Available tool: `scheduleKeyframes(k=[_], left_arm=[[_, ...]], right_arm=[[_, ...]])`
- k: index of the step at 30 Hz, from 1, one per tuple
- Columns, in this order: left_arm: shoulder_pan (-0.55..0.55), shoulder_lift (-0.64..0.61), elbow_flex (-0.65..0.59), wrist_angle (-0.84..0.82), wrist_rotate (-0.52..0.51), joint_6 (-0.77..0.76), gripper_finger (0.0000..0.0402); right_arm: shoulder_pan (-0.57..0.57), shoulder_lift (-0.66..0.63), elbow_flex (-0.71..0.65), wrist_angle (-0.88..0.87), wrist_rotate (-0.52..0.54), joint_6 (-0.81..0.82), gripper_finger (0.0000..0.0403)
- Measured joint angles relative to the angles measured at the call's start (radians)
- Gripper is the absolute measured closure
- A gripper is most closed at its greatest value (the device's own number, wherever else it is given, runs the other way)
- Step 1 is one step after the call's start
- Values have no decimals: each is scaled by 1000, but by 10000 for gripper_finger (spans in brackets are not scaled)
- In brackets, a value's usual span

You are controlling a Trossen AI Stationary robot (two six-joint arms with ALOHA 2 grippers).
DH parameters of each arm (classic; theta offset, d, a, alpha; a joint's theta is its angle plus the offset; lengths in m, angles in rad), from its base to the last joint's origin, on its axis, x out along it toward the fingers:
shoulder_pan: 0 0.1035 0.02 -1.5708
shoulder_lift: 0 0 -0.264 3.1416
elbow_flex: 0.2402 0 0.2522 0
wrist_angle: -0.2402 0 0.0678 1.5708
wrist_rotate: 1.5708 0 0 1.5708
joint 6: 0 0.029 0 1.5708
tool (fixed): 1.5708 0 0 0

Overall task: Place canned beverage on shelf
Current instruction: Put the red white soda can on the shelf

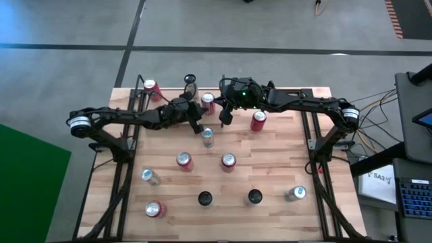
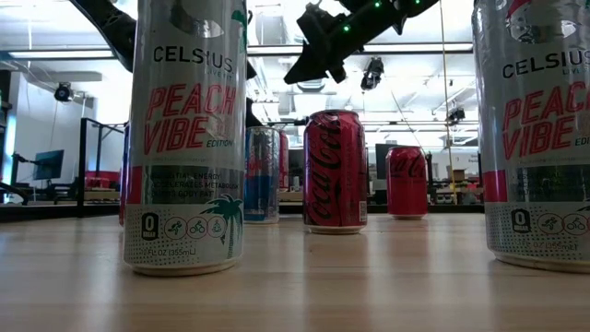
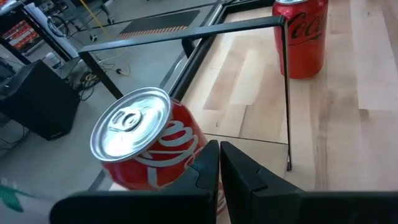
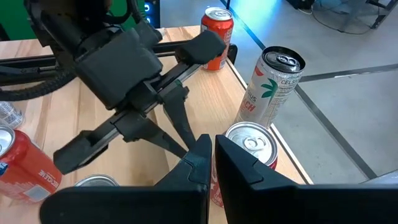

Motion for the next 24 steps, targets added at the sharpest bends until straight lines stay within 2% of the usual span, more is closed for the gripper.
scheduleKeyframes(k=[4, 10, 24], left_arm=[[6, 21, 0, 26, -11, 0, 402], [13, 29, 0, 33, -107, 24, 402], [43, 29, 0, 45, -114, 5, 402]], right_arm=[[0, 0, 0, 0, 0, 0, 390], [0, 0, 0, 0, 0, 0, 390], [0, 0, -1, 0, 0, 0, 390]])
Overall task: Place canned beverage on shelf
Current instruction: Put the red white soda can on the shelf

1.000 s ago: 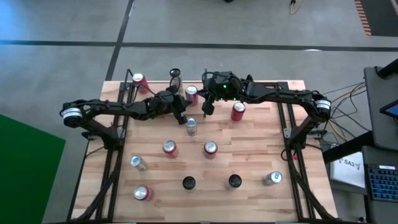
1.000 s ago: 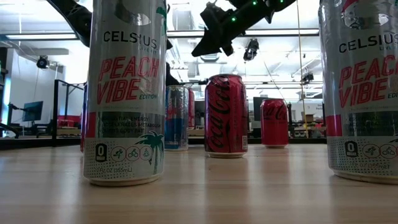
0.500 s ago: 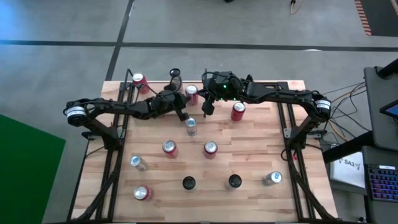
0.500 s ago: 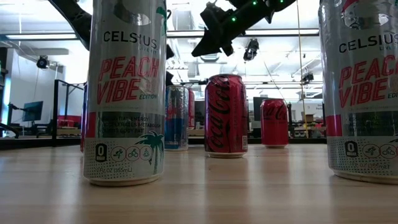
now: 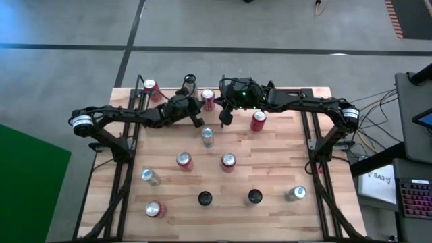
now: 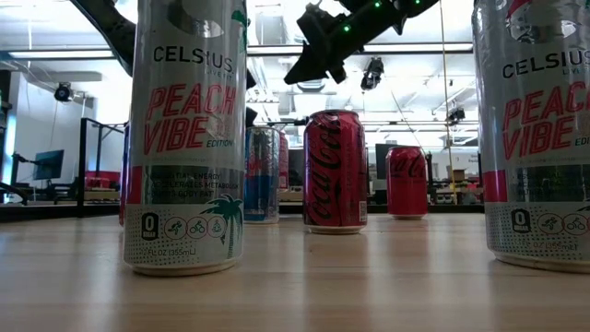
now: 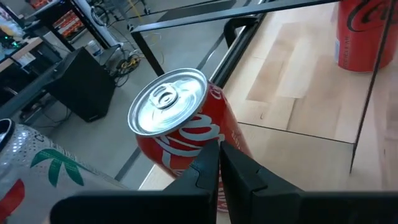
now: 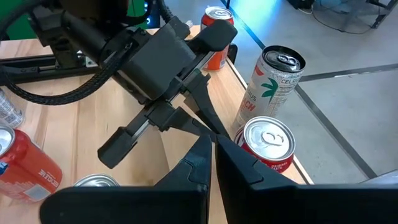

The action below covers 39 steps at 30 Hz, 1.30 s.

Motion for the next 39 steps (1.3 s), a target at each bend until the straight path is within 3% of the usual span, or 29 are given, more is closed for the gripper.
scheduleKeyframes(k=[9, 28, 31, 39], left_arm=[[-18, 0, 0, 13, 61, 28, 402], [7, 74, 0, 154, 2, 40, 402], [4, 41, 0, 134, -3, 39, 402], [-18, -196, -66, 97, -7, 27, 402]], right_arm=[[0, 0, -7, -2, 0, 0, 390], [-4, 0, -7, 1, 29, 8, 390], [-12, 0, -7, 7, 91, 63, 390], [-28, 15, 15, 62, 94, 156, 391]])
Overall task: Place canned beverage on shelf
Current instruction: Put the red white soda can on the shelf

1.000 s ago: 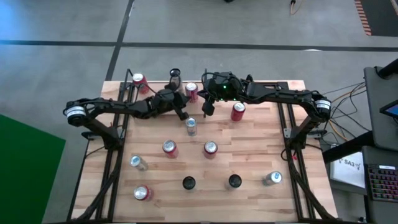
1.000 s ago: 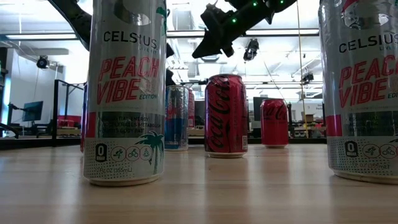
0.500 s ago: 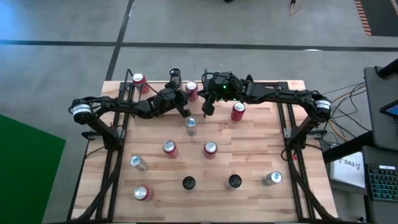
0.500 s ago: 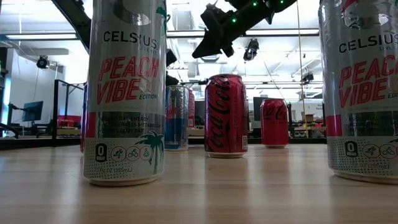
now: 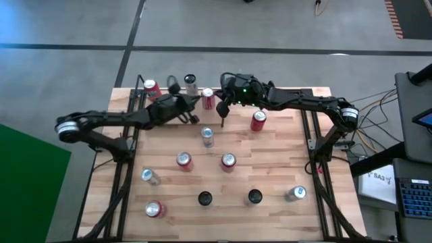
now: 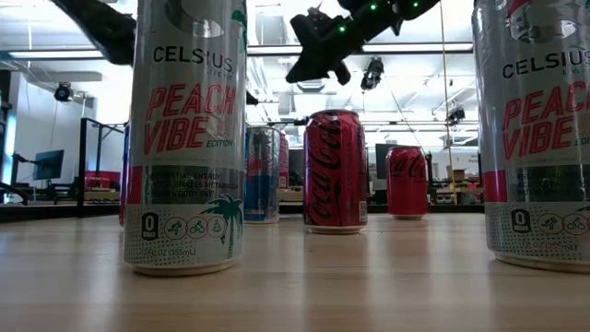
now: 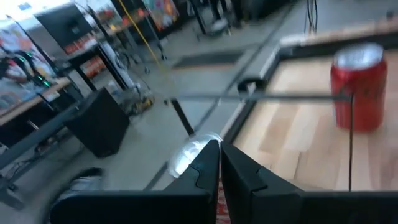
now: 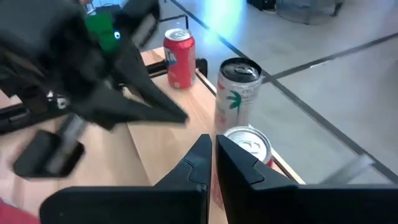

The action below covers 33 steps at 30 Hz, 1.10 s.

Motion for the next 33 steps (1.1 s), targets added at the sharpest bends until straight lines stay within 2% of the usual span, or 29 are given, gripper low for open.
scheduleKeyframes(k=[7, 15, 24, 28, 33], left_arm=[[-27, -252, -105, 14, 1, -41, 402], [-37, -427, -169, 14, 0, -68, 402], [-37, -491, -194, 5, 1, -72, 402], [-37, -488, -194, 4, 1, -76, 402], [-37, -484, -194, -5, 1, -83, 402]], right_arm=[[-8, 123, 115, -18, -36, 4, 391], [-26, 206, 233, -134, -32, 86, 391], [-29, 278, 297, -281, -17, 167, 391], [-29, 285, 299, -286, -10, 179, 391], [-32, 304, 299, -286, 75, 161, 390]])
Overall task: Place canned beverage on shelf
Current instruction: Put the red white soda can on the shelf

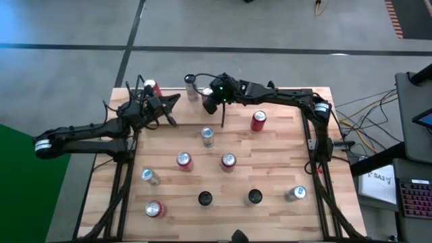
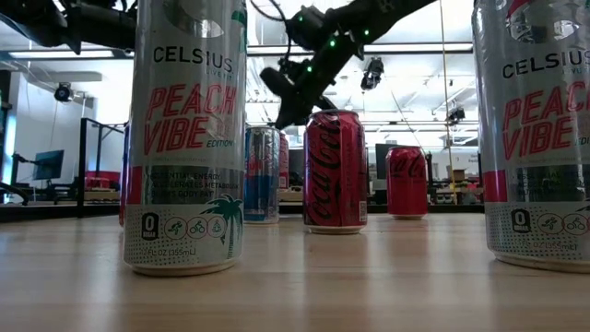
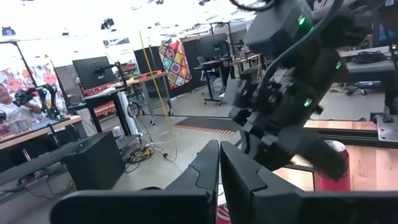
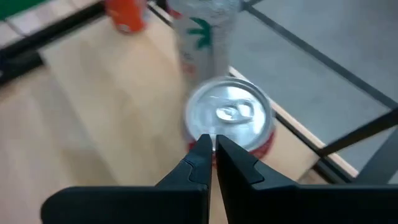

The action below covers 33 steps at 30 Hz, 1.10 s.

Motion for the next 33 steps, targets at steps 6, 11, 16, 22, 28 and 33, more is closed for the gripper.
scheduleKeyframes(k=[6, 11, 16, 22, 28, 33], left_arm=[[0, 0, 0, -3, 0, -2, 402], [0, 18, 0, -16, 1, -2, 402], [0, 88, 1, -11, 103, -10, 402], [1, 209, 1, 38, 114, -11, 402], [10, 388, 56, 56, 84, 45, 402], [34, 523, 130, 54, 32, 88, 402]], right_arm=[[-3, 8, -1, 15, 13, -24, 390], [-6, -13, -1, 8, 13, -56, 390], [-5, -66, 23, -41, 0, -127, 390], [-20, -149, 18, -93, -104, -244, 390], [-66, -184, 11, -155, -179, -364, 390], [-124, -186, -1, -151, -243, -389, 390]])
